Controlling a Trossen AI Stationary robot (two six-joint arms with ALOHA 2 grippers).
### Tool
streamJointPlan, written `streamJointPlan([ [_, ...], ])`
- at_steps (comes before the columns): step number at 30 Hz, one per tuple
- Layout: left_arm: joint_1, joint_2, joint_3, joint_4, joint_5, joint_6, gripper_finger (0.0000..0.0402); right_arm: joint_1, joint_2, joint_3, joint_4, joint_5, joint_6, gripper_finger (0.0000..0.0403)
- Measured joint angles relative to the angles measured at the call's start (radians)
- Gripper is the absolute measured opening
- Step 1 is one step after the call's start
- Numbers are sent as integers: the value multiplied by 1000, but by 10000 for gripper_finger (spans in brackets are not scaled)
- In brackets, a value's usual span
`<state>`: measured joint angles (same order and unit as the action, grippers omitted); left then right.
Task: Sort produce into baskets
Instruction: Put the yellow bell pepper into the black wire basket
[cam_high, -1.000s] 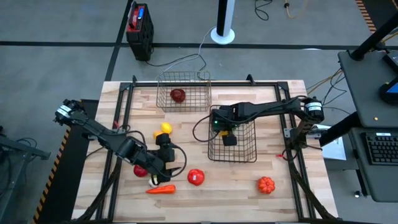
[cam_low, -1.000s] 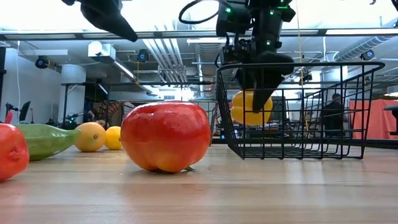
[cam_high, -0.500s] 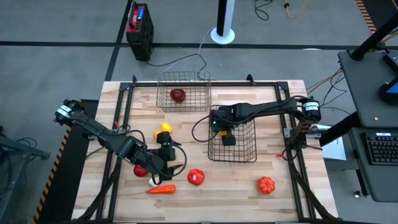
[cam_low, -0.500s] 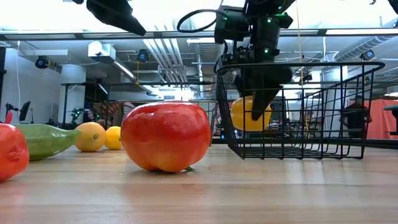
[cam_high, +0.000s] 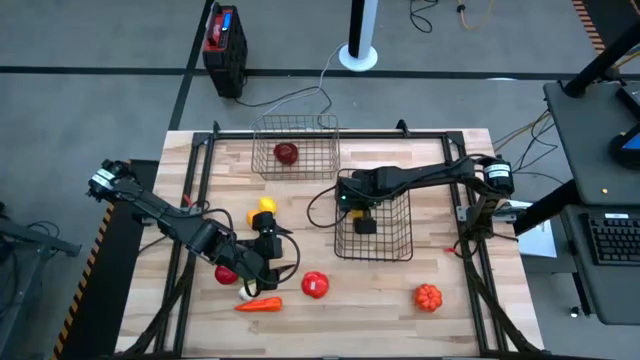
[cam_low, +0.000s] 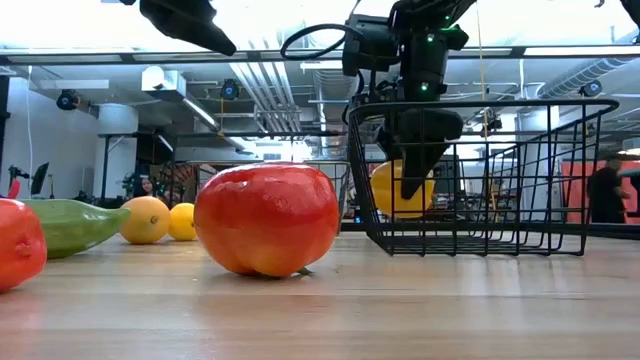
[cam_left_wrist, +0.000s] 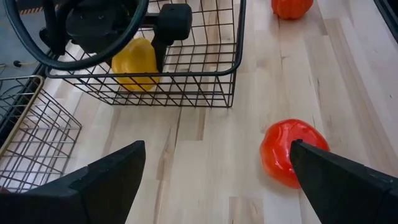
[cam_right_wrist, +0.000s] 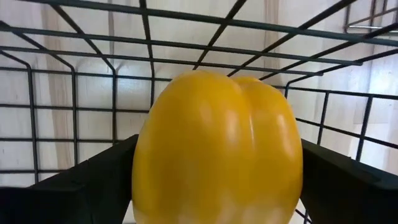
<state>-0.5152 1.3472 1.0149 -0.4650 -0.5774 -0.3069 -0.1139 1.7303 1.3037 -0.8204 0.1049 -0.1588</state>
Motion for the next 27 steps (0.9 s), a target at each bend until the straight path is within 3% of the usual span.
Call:
streamJointPlan([
  [9,0,0,0,13,0,-10,380,0,2,0,1,-14,-19,365],
  [13,0,0,0,13,0,-10,380,0,2,0,20,118,76,366],
  [18,0,0,0,14,0,-11,380,-2,0,5,18,-14,41,366],
  [27,0,0,0,17,-6,-12,380,-5,2,14,10,-37,82,373],
])
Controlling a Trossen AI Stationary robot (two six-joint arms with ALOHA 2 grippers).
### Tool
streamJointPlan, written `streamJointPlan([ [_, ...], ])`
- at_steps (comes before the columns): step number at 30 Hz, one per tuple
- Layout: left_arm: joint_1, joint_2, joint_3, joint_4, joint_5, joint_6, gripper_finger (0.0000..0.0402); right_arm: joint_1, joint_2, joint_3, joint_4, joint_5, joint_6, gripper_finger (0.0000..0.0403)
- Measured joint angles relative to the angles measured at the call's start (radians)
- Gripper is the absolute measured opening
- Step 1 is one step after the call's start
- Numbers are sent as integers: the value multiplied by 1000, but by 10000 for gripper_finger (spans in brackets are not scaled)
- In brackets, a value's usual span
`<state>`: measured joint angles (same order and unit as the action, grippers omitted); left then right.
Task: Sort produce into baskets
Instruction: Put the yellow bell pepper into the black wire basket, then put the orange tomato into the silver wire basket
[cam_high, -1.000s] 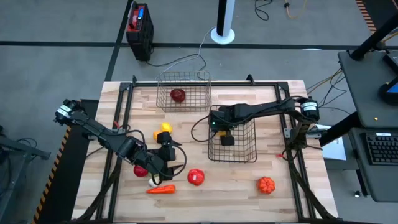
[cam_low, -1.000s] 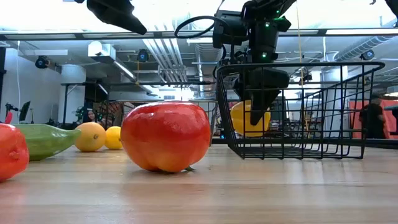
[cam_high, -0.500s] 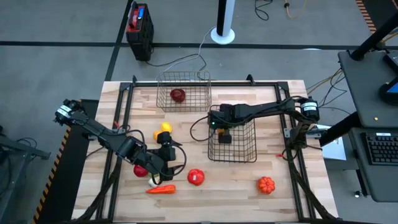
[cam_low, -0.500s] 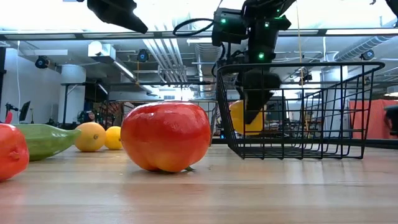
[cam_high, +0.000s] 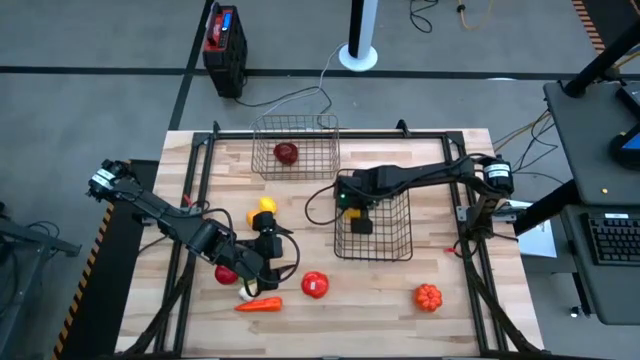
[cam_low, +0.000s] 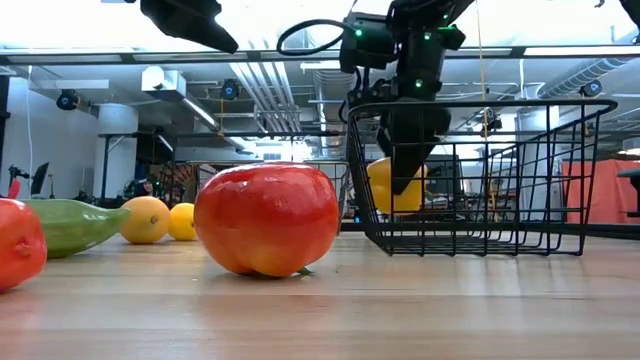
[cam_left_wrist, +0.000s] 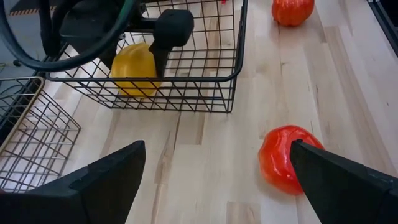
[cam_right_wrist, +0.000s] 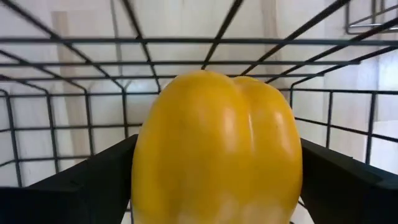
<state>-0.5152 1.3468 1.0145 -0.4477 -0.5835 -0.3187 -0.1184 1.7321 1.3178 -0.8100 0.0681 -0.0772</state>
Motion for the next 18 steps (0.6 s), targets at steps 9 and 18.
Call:
streamJointPlan([
  [9,0,0,0,0,-1,0,380,0,-3,0,-40,17,-33,396],
  [18,0,16,-2,-15,122,7,380,41,-103,109,-288,-18,139,396],
])
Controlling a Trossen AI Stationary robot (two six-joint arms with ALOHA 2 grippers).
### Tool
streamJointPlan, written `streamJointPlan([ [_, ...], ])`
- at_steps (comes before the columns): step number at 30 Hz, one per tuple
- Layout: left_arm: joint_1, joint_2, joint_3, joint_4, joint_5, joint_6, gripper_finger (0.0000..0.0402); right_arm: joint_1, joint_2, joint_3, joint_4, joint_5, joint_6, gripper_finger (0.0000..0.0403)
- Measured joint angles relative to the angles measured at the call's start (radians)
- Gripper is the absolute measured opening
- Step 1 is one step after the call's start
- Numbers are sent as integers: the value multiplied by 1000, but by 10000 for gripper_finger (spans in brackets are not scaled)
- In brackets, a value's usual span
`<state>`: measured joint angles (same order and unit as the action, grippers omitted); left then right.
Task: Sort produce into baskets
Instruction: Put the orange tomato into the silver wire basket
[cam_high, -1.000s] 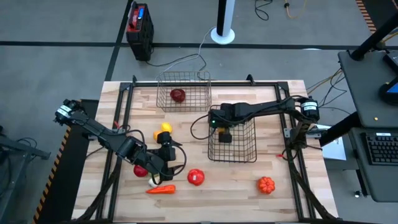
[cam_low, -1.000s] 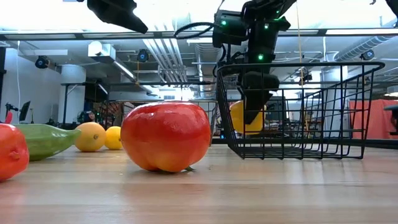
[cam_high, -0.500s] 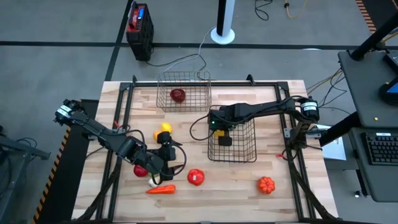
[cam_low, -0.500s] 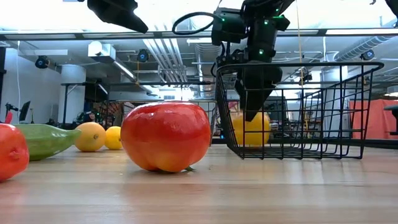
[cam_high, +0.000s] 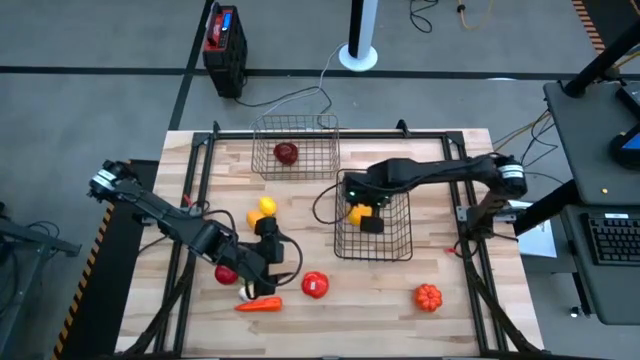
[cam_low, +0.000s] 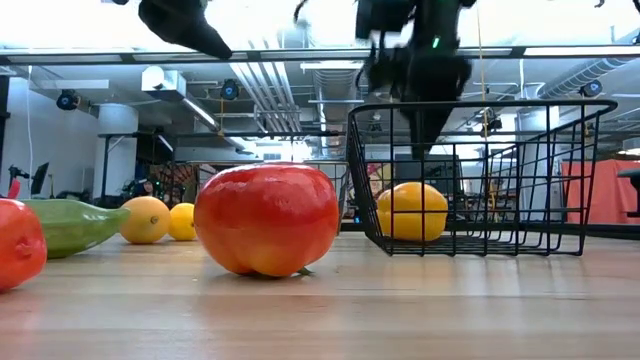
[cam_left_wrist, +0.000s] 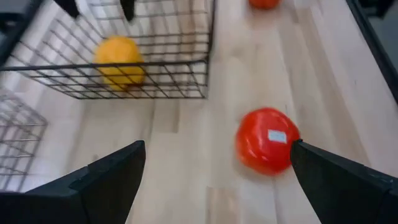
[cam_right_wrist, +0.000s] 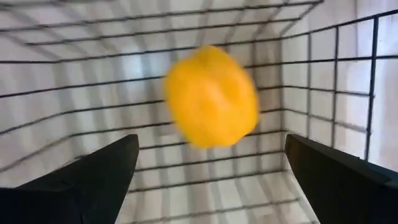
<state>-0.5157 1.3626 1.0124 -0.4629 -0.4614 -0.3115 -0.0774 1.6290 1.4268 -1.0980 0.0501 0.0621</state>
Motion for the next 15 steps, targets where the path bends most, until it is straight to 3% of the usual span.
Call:
streamJointPlan([
  [7,-8,80,-1,5,60,14,371,157,-192,21,7,-2,217,396],
  [15,-18,174,-1,61,60,77,313,461,-305,17,301,13,609,396],
])
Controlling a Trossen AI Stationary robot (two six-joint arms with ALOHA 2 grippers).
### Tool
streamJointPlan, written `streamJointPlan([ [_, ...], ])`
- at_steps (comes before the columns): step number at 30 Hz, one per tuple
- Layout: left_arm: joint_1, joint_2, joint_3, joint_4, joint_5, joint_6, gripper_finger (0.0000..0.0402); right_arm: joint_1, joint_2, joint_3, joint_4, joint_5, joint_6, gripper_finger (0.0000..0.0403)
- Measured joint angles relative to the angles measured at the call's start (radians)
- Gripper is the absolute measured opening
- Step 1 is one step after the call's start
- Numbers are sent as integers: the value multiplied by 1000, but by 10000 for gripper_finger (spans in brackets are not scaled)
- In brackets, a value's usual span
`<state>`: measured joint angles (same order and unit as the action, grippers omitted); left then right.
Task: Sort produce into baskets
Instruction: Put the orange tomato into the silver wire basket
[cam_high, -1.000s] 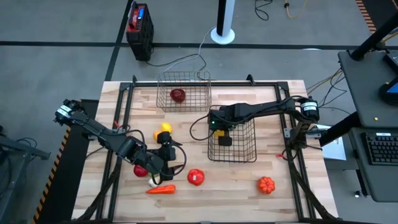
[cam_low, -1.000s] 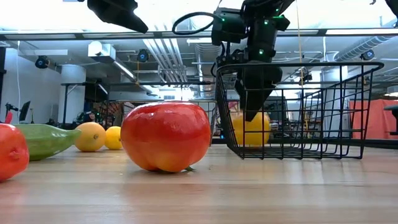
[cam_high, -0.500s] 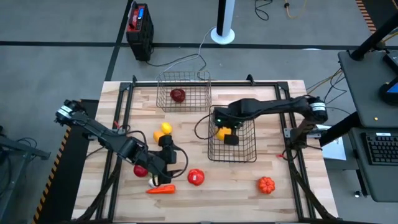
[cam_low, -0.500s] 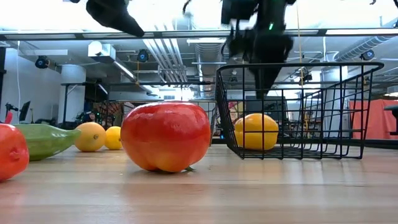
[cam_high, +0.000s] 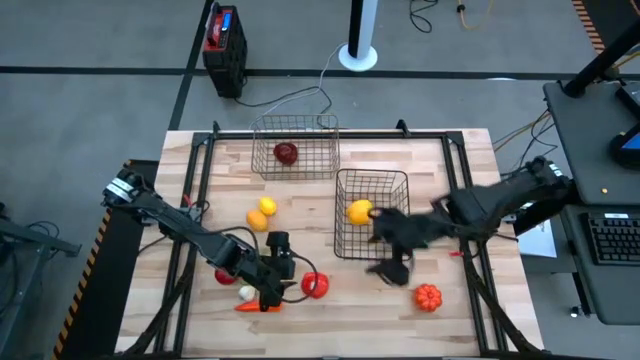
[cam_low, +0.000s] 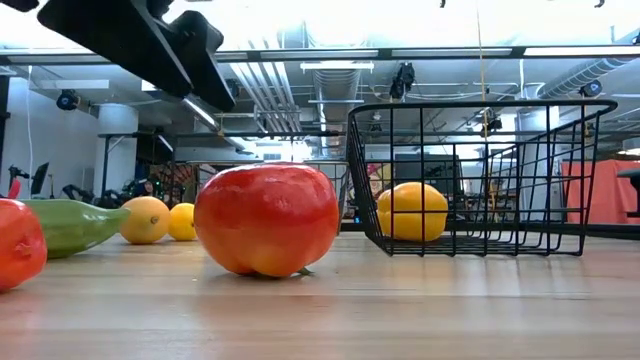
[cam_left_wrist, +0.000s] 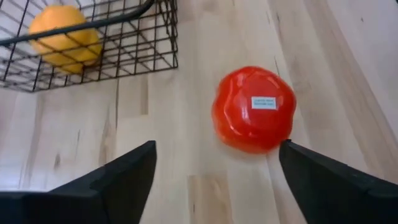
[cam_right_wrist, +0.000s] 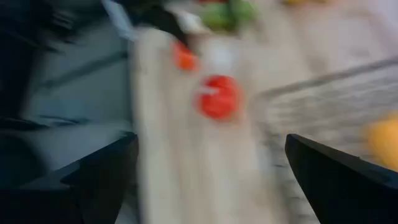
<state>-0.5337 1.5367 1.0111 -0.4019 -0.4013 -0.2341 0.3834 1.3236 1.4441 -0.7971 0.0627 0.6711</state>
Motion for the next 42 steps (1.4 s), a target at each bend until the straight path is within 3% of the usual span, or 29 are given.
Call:
streamJointPlan([
  [5,-40,15,0,67,1,13,237,174,26,-1,76,147,128,396],
  [12,-75,34,0,97,-25,-25,48,311,175,-6,79,370,304,396],
  [14,-75,48,0,116,-27,-38,13,320,233,-6,79,412,385,395],
  [21,-73,135,0,253,-27,-6,2,345,452,-6,150,425,548,375],
  [25,-72,179,0,253,-35,-12,1,343,537,-6,228,466,633,372],
  [32,-70,216,0,245,-60,-21,0,343,612,-6,257,637,798,372],
  [42,-68,219,0,218,-61,-45,0,338,684,-6,288,775,862,372],
])
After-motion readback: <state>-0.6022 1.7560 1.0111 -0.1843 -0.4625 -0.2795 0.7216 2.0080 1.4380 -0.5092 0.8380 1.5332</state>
